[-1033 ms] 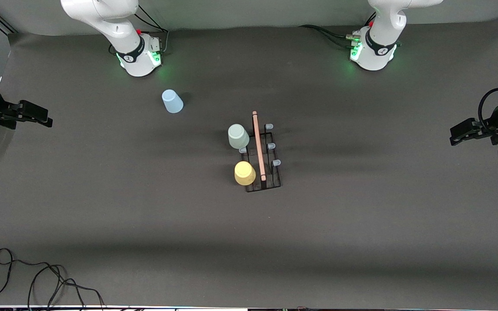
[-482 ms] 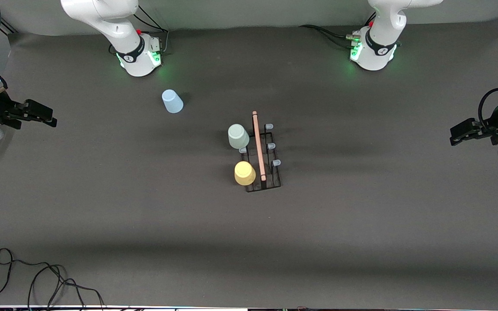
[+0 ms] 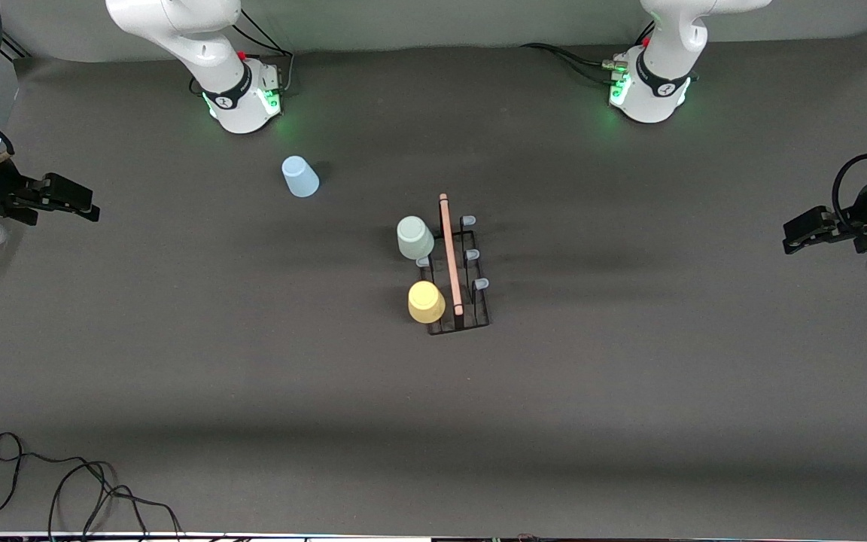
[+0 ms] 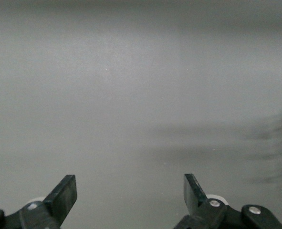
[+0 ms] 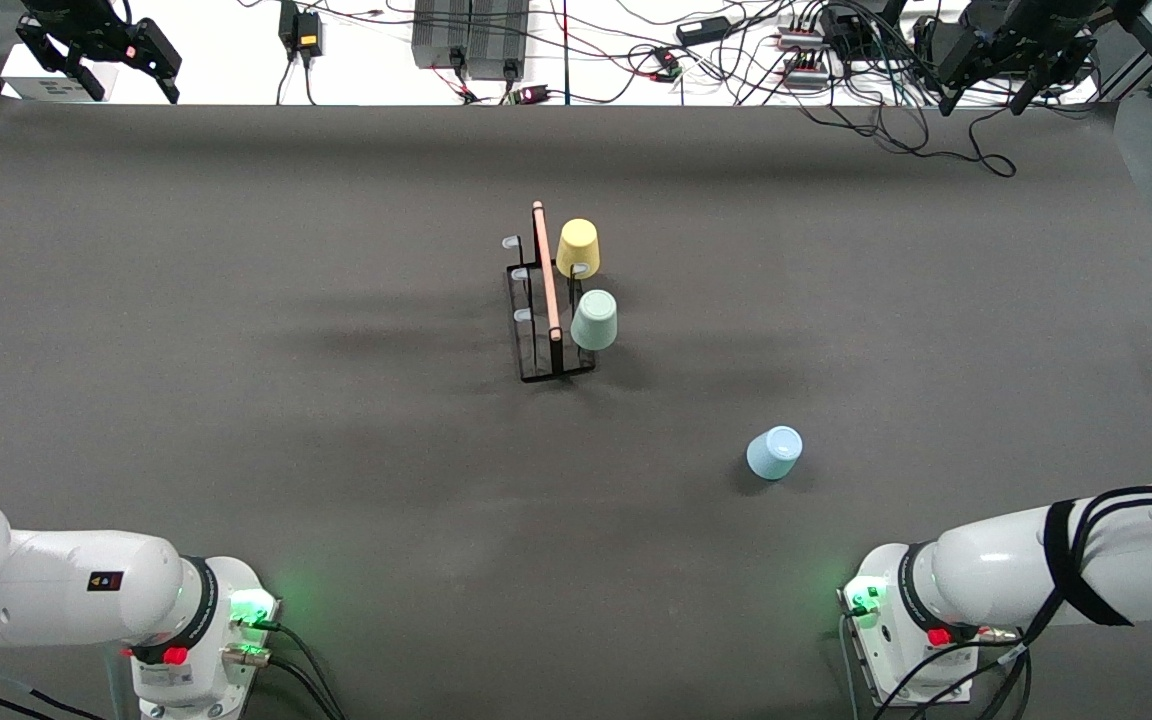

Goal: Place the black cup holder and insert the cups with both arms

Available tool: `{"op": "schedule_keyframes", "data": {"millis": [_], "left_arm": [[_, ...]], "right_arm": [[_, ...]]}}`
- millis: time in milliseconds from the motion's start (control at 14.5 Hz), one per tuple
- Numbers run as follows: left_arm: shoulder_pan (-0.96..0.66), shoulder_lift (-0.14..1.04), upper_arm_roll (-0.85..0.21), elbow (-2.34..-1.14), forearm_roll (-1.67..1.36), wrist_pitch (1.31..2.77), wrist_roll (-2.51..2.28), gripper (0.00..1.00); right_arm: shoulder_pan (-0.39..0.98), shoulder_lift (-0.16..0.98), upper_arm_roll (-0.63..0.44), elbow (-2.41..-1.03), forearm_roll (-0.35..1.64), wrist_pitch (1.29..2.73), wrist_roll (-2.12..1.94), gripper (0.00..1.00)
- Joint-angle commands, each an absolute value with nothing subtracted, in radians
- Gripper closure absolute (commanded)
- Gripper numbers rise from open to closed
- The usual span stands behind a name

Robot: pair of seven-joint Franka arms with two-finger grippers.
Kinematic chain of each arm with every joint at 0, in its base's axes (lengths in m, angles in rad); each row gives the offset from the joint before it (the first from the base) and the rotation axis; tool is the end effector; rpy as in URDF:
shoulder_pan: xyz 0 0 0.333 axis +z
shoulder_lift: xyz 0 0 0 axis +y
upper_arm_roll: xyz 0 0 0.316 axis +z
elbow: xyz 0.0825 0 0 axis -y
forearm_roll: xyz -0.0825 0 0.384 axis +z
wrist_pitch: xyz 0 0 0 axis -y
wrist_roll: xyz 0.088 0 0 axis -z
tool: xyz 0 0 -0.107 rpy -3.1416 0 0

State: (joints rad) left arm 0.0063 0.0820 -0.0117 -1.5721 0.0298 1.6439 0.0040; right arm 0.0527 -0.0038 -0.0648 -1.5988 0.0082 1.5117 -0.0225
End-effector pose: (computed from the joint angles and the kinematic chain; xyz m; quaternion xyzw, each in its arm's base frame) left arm 0.5846 0.0001 0.5836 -0.9999 0.0058 0.0051 0.0144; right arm 0.5459 -0.0058 0.6085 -0.9991 -0.0053 0.0416 0.0049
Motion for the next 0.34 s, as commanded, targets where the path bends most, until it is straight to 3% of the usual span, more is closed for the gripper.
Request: {"op": "schedule_keyframes", "data": {"millis": [0,275], "left_arm": [[-0.003,0.094,-0.011,-1.548,0.044,1.644,0.015,0.0],[-0.008,0.121,-0.024,-1.491,0.084,1.64,0.008,0.0]], "right_arm": [[0.051,-0.034,-0.06,-1.629,-0.012,1.528,-0.04,0.0],[0.051,-0.034,-0.06,-1.628,-0.012,1.525,-0.035,0.0]]}}
